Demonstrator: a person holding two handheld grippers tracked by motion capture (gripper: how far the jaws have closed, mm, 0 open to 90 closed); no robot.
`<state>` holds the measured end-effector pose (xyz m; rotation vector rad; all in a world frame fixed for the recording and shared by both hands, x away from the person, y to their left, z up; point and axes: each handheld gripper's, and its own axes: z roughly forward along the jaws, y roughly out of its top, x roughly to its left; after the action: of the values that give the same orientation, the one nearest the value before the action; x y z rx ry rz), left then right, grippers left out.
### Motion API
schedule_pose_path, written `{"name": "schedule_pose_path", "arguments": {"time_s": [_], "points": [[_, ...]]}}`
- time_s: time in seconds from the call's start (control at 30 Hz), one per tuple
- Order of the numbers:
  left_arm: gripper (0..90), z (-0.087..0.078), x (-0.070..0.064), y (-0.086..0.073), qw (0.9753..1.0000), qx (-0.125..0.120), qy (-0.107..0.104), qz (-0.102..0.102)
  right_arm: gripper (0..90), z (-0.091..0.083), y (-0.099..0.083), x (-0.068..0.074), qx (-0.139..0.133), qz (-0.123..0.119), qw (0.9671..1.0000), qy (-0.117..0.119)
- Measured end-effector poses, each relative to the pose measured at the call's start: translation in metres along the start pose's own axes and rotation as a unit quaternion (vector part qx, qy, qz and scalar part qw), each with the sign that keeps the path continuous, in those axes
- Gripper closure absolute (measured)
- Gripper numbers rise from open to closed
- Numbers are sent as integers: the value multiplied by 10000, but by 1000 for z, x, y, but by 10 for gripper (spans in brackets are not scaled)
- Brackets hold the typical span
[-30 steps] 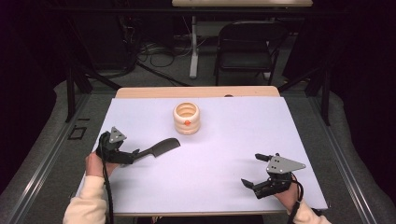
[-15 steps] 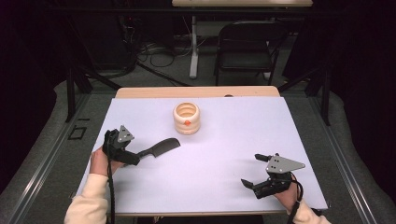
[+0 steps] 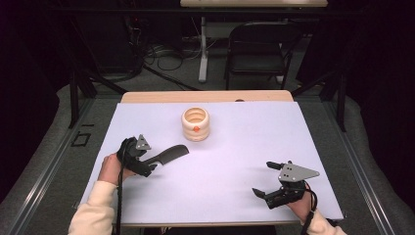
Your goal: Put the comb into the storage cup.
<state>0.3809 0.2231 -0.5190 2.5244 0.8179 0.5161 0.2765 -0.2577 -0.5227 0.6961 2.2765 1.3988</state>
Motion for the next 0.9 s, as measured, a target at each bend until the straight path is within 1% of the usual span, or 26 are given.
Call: {"name": "schedule_pose_path", "arguments": {"time_s": [0.1,0.13,0.17,0.2,0.23,0.3,0.33,0.4,0.43,0.47,0.53,0.57,0.6,0.63,0.67,0.7,0.83,0.87,0.9], "points": [[162,1,0,3,9999,88,-14,77,0,1,0,0,12,19,10000,3],[175,2,1,4,9999,103,25,94,0,1,0,0,14,34,10000,16],[194,3,1,5,9998,180,52,116,0,2,0,-1,32,24,10000,12],[194,4,1,5,9997,207,53,132,0,2,0,-1,32,24,10000,12],[244,5,2,6,9997,221,7,136,0,2,0,-1,39,22,10000,22],[282,6,1,8,9994,308,-17,154,0,2,0,-1,39,29,10000,21],[282,6,1,9,9992,348,-69,167,0,2,0,-1,39,29,10000,21],[355,7,1,13,9990,374,-71,213,0,1,0,-1,30,23,10000,19],[355,7,1,14,9987,426,-71,270,0,1,0,-1,30,23,10000,19],[384,7,1,16,9983,490,-50,321,0,1,0,0,23,16,10000,25],[449,10,2,19,9972,629,-161,371,0,2,0,0,39,15,10000,22],[457,12,1,19,9967,680,-166,408,0,2,0,0,39,21,10000,25],[478,12,1,19,9967,680,-166,408,0,2,0,-1,40,24,10000,23],[504,14,1,21,9952,821,-183,495,0,2,0,-1,44,23,10000,26],[517,14,1,21,9952,821,-183,495,0,2,0,-1,41,23,10000,31],[534,16,0,22,9943,879,-220,563,0,2,0,-1,49,22,10000,31],[589,20,0,27,9921,990,-254,725,0,2,0,0,49,11,10000,34],[600,20,0,27,9921,990,-254,725,0,2,0,0,44,11,10000,39],[600,21,0,27,9914,1034,-260,758,0,2,0,0,44,11,10000,39]]}}
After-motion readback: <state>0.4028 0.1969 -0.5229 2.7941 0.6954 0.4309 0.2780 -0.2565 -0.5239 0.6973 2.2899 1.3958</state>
